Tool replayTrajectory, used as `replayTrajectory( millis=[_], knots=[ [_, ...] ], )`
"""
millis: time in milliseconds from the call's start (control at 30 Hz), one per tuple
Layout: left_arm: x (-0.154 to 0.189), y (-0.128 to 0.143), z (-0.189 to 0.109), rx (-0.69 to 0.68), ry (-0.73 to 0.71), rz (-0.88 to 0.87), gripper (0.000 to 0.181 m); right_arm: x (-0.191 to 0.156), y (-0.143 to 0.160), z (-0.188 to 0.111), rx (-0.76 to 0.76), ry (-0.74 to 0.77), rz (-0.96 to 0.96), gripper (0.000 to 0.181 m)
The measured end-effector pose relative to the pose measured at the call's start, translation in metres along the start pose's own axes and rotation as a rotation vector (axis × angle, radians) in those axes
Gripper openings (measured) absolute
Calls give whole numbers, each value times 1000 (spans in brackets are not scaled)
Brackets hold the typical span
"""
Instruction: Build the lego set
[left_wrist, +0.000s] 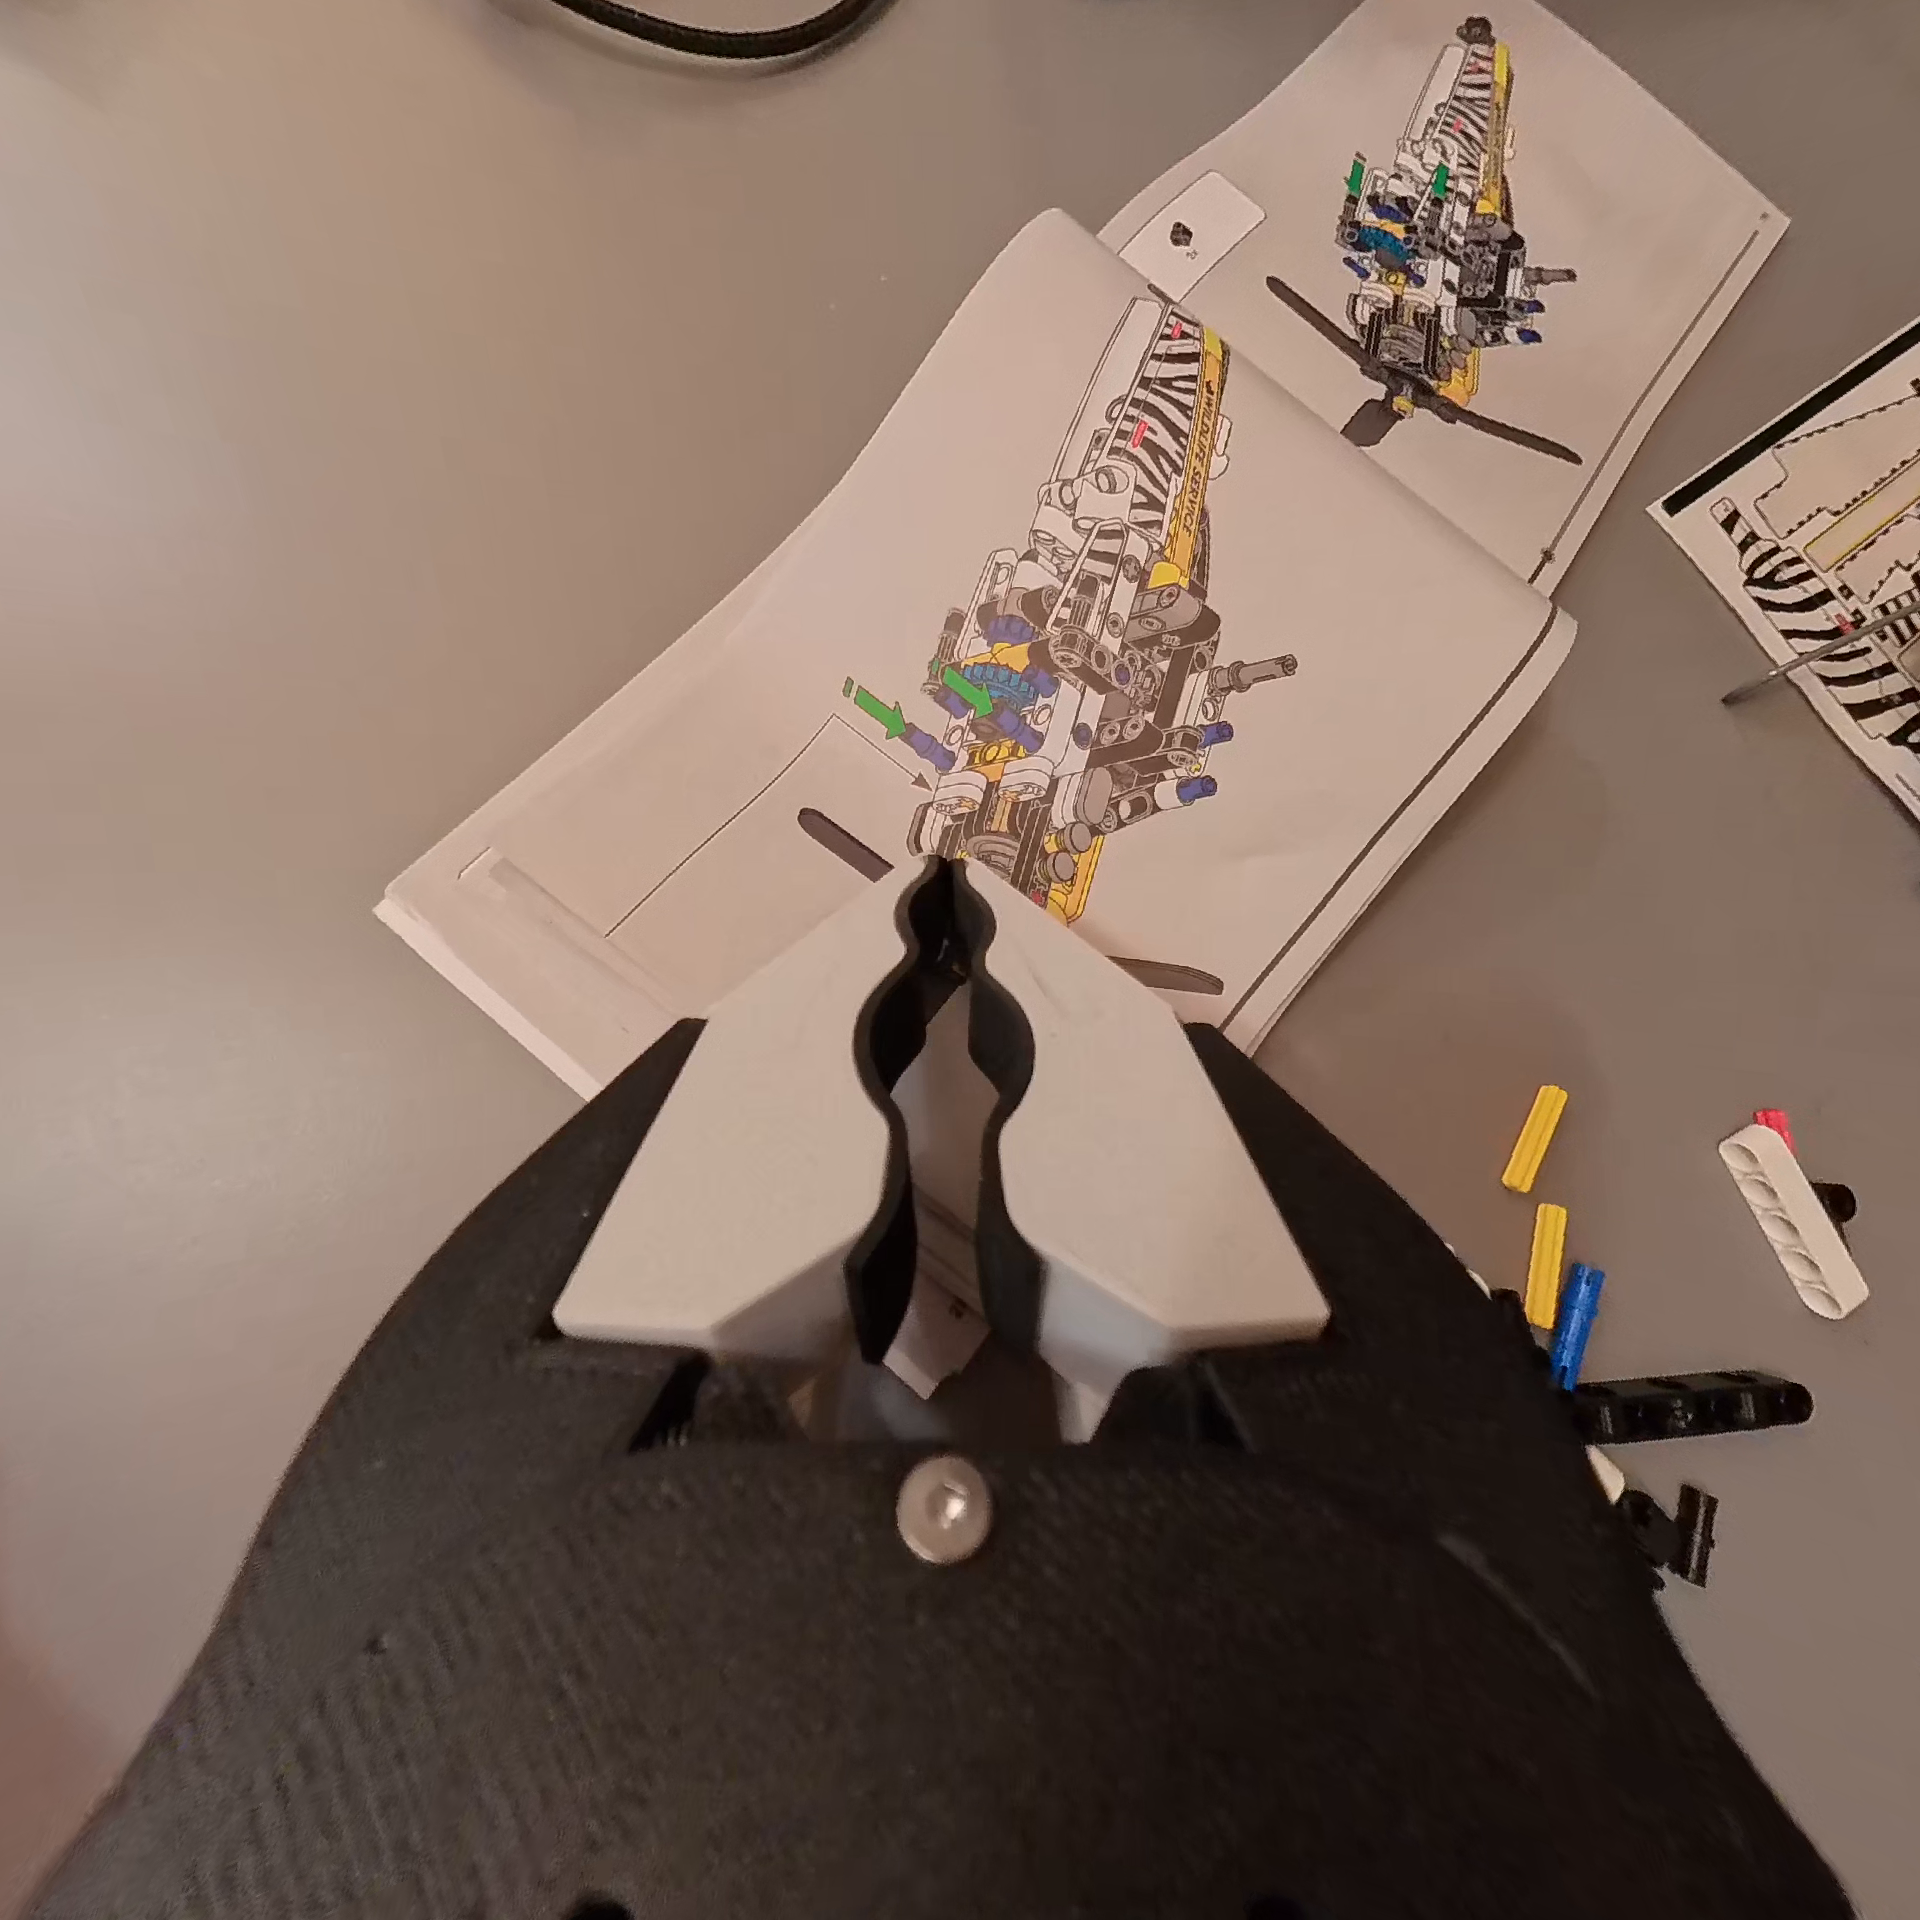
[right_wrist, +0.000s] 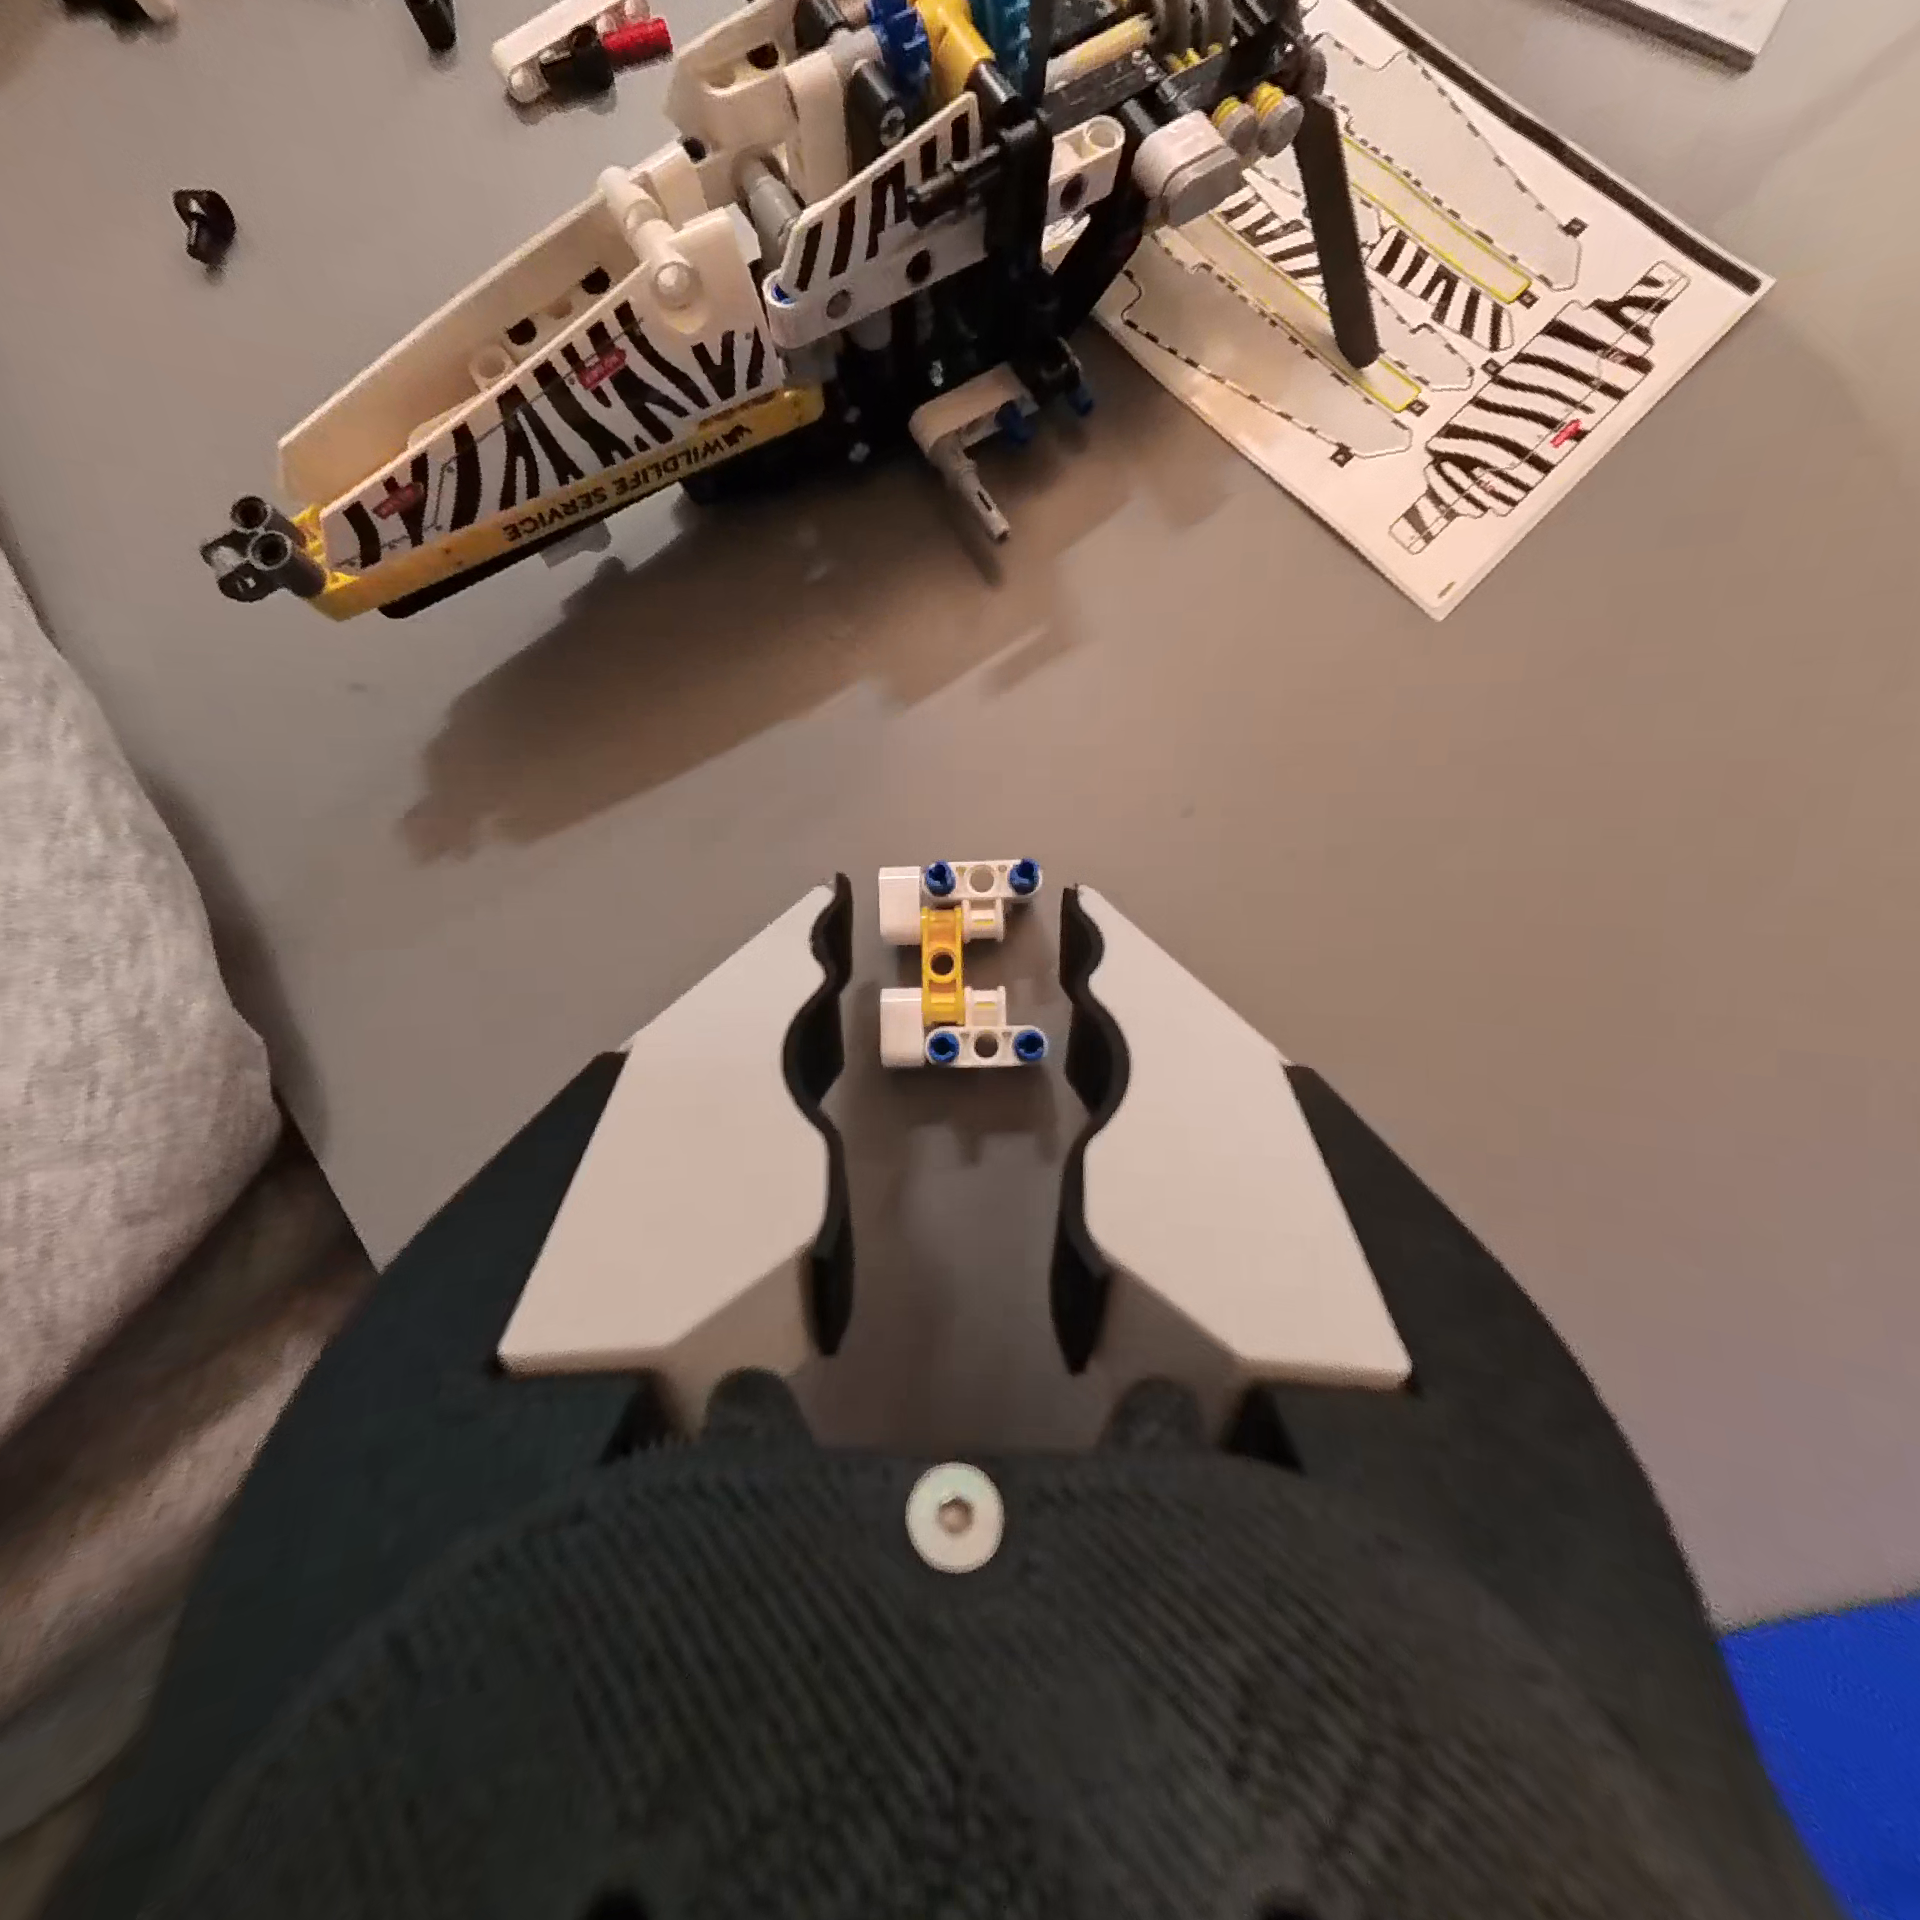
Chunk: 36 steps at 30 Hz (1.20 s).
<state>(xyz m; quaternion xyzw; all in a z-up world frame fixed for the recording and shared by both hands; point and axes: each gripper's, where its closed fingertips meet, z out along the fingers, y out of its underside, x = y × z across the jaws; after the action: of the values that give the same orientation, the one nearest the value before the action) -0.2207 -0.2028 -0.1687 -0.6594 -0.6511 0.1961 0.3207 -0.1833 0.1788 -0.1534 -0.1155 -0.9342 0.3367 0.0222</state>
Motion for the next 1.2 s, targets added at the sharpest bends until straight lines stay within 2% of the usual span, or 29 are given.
replayTrajectory(
  millis=[233,367,433,533,567,600,733,933,1200],
  knots=[
    [0,0,0,1,11,-10,2,3,-1,0,-5,-8,-9,29],
    [-1,-1,-2,-6,4,-10,3,4,-8,-3,3,-20,-12,18],
    [-7,-13,-8,63,-34,-22,3,5,-21,-7,42,-8,-2,18],
    [-11,-37,-27,227,-15,-79,0,8,-42,-15,117,6,14,18],
    [-12,-43,-33,273,-3,-97,0,9,-48,-17,137,10,16,13],
    [-14,-47,-37,304,2,-110,0,10,-53,-19,155,17,13,0],
    [-24,-48,-41,324,-48,-115,0,14,-66,-24,215,33,20,1],
    [-21,-42,-34,271,-76,-55,0,16,-62,-18,190,36,30,9],
    [-20,-44,-36,284,-67,-61,0,15,-64,-16,200,57,34,16]
  ],
)
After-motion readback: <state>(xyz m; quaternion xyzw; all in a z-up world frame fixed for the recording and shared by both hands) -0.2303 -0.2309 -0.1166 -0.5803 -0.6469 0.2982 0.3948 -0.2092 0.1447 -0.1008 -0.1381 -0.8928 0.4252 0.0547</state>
